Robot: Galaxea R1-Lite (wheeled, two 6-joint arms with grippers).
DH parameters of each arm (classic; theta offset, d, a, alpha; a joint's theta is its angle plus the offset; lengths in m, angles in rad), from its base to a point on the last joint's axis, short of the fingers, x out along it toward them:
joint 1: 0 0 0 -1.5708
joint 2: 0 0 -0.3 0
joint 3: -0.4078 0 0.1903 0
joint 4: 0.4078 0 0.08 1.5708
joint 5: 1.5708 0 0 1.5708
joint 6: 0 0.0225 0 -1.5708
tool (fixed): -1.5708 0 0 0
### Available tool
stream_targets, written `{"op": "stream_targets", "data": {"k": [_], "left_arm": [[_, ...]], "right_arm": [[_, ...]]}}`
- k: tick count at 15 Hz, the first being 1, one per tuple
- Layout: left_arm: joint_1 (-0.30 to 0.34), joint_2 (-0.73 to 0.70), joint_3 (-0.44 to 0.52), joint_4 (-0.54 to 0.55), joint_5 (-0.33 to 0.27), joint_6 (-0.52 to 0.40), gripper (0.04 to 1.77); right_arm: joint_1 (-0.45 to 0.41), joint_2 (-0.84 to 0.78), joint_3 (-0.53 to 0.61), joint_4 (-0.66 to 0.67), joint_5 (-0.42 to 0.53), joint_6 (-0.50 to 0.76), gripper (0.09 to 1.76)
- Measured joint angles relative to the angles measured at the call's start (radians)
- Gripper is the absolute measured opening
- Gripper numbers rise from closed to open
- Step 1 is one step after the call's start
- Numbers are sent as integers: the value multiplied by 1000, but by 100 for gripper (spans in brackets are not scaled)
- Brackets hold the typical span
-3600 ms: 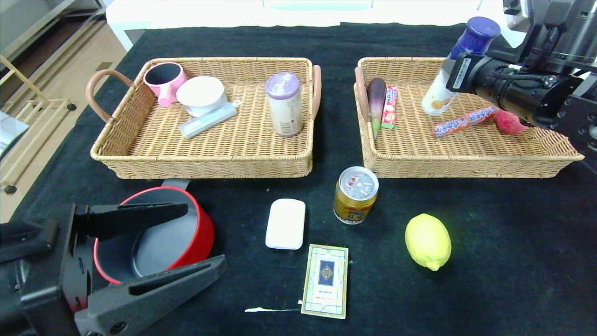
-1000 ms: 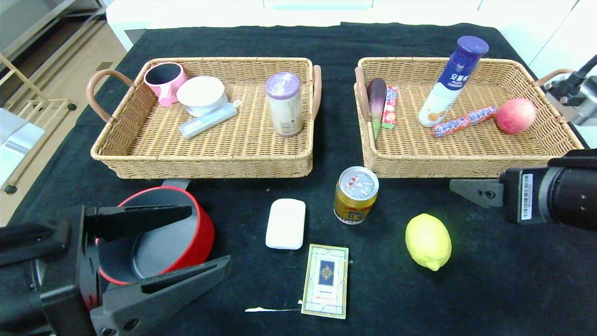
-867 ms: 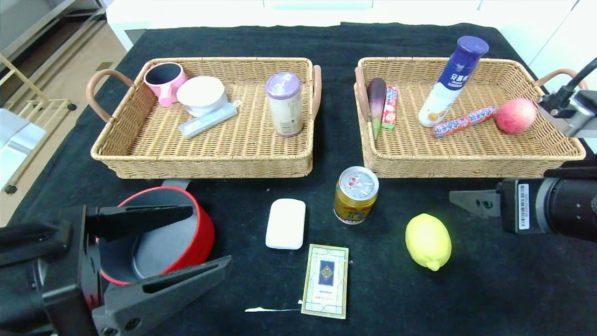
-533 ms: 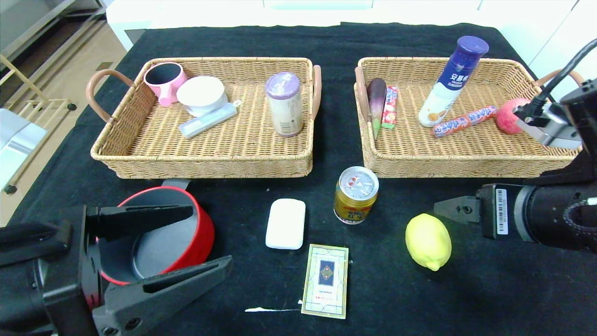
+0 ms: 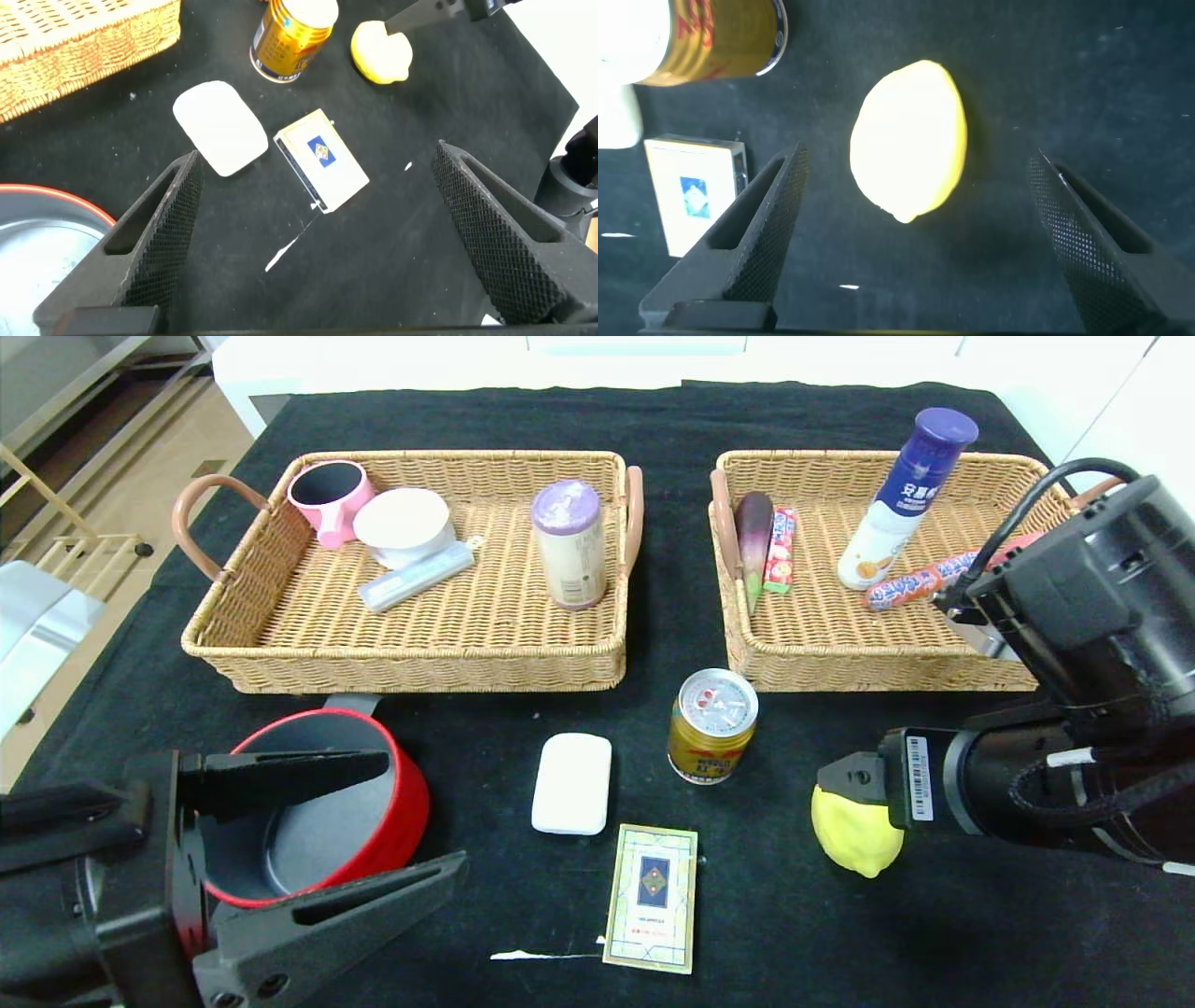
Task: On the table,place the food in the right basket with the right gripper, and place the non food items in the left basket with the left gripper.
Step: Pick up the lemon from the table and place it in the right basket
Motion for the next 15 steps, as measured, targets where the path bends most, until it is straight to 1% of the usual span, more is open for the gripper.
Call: {"op": "stream_targets", "data": {"k": [6, 15], "left_arm": [[0, 5, 3, -2, 0, 1, 176], [0, 5, 3, -3, 0, 1, 176]], "right_arm": [[6, 73, -8, 0, -2, -2, 170], [-3, 128, 3, 1, -18, -2, 171]]}}
